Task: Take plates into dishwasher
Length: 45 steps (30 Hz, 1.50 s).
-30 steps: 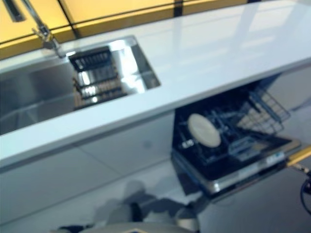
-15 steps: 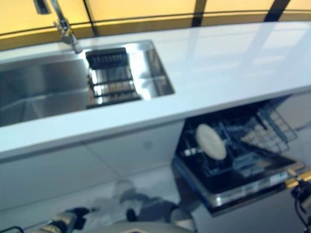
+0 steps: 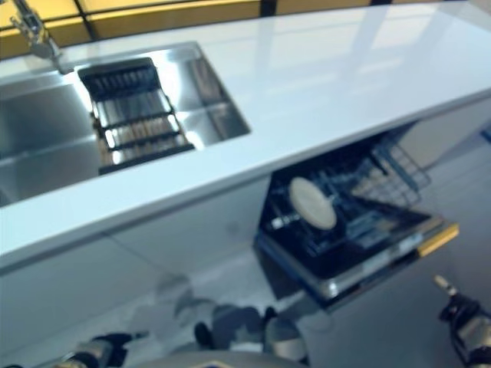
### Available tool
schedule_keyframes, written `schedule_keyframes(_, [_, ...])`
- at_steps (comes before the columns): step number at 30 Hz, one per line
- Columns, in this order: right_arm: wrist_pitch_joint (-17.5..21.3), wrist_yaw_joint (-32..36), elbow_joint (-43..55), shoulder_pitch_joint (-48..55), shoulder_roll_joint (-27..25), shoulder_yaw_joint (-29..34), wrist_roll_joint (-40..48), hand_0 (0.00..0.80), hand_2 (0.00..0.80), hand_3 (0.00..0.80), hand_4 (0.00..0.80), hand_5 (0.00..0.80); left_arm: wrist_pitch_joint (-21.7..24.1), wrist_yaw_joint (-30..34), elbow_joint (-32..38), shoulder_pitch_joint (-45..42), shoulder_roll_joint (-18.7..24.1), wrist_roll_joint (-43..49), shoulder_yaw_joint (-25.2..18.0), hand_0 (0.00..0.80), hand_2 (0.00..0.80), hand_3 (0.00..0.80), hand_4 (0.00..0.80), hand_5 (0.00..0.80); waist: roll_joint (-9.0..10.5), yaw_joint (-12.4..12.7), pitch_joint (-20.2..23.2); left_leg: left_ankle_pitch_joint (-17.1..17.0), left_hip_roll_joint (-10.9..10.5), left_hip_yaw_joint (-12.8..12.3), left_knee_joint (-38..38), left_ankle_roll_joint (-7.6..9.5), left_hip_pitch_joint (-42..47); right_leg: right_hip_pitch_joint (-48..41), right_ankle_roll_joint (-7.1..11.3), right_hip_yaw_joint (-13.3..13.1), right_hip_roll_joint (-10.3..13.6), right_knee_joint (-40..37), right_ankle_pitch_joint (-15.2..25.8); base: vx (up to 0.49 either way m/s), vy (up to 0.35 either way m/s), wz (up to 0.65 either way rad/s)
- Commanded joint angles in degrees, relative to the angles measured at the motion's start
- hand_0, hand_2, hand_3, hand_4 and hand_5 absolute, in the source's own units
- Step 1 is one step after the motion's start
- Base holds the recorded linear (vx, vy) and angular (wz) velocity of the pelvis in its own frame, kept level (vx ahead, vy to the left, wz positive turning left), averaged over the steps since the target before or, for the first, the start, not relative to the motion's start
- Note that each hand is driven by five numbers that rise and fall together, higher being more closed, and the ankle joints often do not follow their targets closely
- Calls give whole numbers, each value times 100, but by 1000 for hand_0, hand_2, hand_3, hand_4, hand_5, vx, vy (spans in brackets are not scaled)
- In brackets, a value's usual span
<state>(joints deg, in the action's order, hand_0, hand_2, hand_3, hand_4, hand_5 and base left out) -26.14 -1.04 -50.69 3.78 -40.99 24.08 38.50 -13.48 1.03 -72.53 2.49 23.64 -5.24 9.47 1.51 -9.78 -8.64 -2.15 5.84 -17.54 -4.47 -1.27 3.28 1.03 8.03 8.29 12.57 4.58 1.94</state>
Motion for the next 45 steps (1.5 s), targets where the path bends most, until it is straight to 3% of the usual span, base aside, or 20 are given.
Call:
schedule_keyframes(1, [508, 50, -102, -74, 140, -81, -149, 0, 0, 0, 0, 0, -98, -66, -287, -31, 176, 111, -217, 0, 0, 0, 0, 0, 242, 170, 368, 634, -150, 235, 667, 35, -21, 196, 359, -275, 357, 83, 977, -109, -231, -22])
schedule_keyframes(4, [747, 93, -274, -89, 498, -355, 10, 0, 0, 0, 0, 0, -56, -145, -299, 68, 220, 125, -275, 0, 0, 0, 0, 0, 341, 255, 271, 760, 162, 151, 1094, 21, -179, 117, 348, -117, 320, 43, 600, -164, -307, -26])
schedule_keyframes(8, [990, 155, -327, 54, 790, -454, 178, 0, 0, 0, 0, 0, 46, -115, -220, 122, 227, 237, -316, 0, 0, 0, 0, 0, 324, 238, 254, 649, 306, 156, 1018, -46, -208, 31, 352, -107, 138, 4, 296, -122, -199, -18])
schedule_keyframes(12, [1237, 466, -504, 168, 919, -461, 240, 0, 0, 0, 0, 0, 159, -81, -153, 94, 214, 296, -310, 0, 0, 0, 0, 0, 224, 220, 299, 424, 310, 208, 662, -150, -94, -104, 367, -6, -13, -90, 77, -46, -91, 10])
schedule_keyframes(15, [1469, 619, -543, 161, 1026, -598, 286, 0, 0, 0, 0, 0, 203, -78, -50, 30, 153, 226, -292, 0, 0, 0, 0, 0, 84, 284, 321, 223, 292, 316, 414, -265, -102, -222, 280, 110, -91, -169, -73, -42, -40, 7])
schedule_keyframes(26, [1471, 907, -1079, -146, 1199, -1081, 889, 0, 0, 0, 0, 0, 114, 25, 197, 83, 32, 268, -104, 0, 0, 0, 0, 0, -215, 580, 157, -197, 453, 654, 325, -470, -503, -369, -105, 497, -309, -13, -541, -49, -66, 21])
schedule_keyframes(35, [1812, 1207, -1114, -235, 1195, -1160, 950, 0, 0, 0, 0, 0, 294, 209, 550, 124, -104, -84, 51, 0, 0, 0, 0, 0, -555, 580, -239, -334, 542, 942, 551, -581, -866, 24, -395, 458, -356, 773, -990, -44, 19, 19])
schedule_keyframes(45, [1866, 1352, -1076, -435, 867, -1028, 970, 0, 0, 0, 0, 0, 304, 416, 930, 3, -288, -153, 215, 0, 0, 0, 0, 0, -928, 579, -536, -458, 485, 941, 499, -644, -955, 331, -491, 554, -286, 1117, -1144, -48, 45, 9])
